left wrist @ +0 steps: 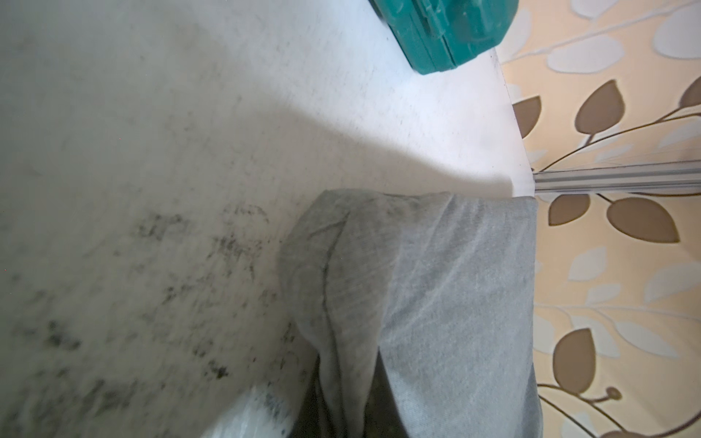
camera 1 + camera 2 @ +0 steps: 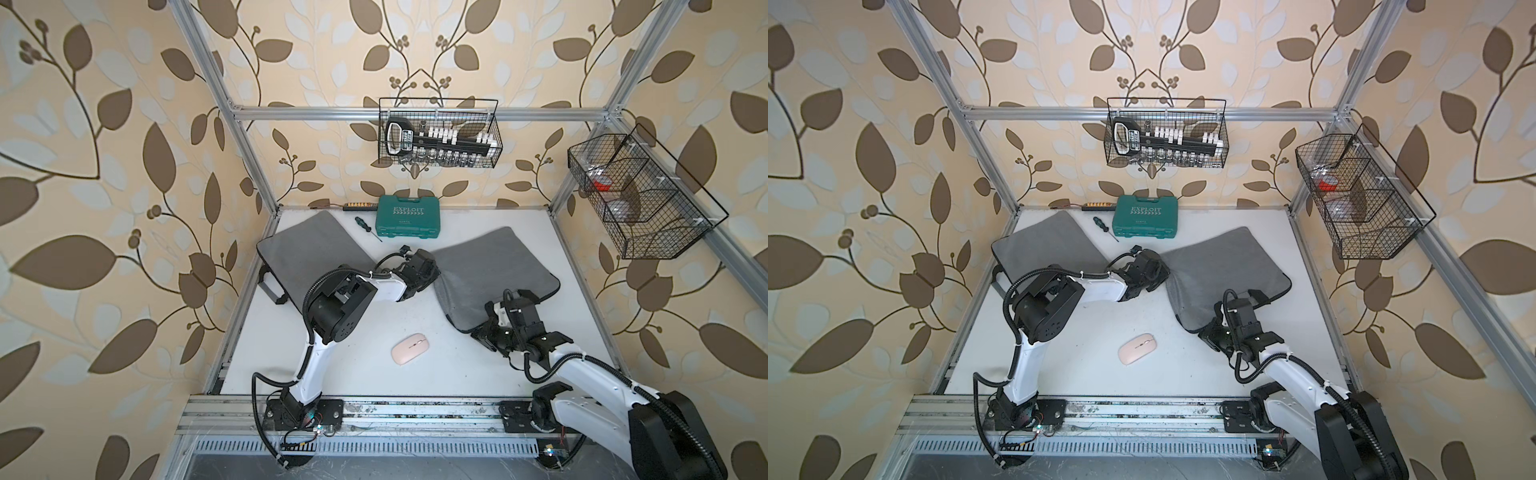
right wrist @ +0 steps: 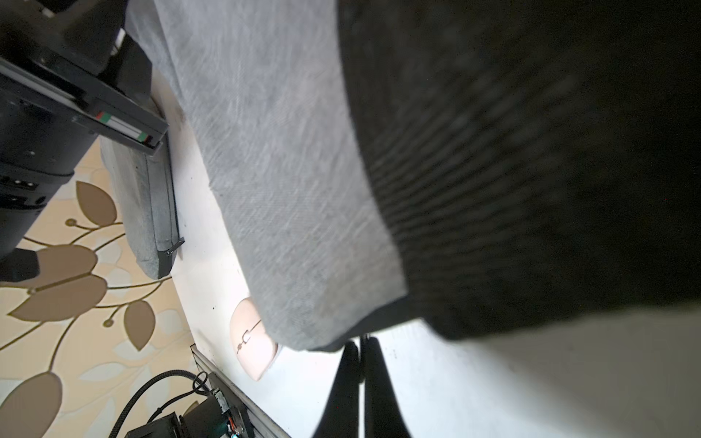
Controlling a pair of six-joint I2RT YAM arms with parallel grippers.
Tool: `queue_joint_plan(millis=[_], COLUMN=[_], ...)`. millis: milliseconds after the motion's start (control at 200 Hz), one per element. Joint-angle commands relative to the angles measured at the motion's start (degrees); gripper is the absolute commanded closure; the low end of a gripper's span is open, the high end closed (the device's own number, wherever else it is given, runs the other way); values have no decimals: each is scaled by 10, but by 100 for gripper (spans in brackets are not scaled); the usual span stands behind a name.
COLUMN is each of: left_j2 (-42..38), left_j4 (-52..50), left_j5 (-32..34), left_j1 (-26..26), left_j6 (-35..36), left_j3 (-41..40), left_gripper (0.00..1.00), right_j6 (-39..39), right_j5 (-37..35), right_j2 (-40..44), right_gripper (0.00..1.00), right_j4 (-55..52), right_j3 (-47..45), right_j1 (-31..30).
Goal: Put the mouse into the laptop bag
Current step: Unzip the zipper on the zippered laptop bag.
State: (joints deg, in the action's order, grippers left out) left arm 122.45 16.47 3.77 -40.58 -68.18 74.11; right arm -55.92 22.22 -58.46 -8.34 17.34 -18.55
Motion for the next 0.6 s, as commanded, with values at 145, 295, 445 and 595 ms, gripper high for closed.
queue_joint_plan(millis=[145, 295, 445, 595], left_j2=[-22, -81, -151, -181], left_j4=[15, 38, 23, 33], left_j5=[61, 130, 209, 217], left_j1=[-17, -28, -66, -89], left_j6=[-32, -54, -68, -70], left_j3=[-69, -138, -204, -239], left_gripper=[100, 100, 79, 21], right_j6=[-64, -47, 28, 133], right_j5=[-2, -22, 41, 81], right_j2=[-29, -42, -46, -57], right_gripper=[100, 100, 100, 100], right_j4=[49, 8, -16, -69], right_j3=[21, 25, 11, 30], right_j1=[-35, 48, 230, 395])
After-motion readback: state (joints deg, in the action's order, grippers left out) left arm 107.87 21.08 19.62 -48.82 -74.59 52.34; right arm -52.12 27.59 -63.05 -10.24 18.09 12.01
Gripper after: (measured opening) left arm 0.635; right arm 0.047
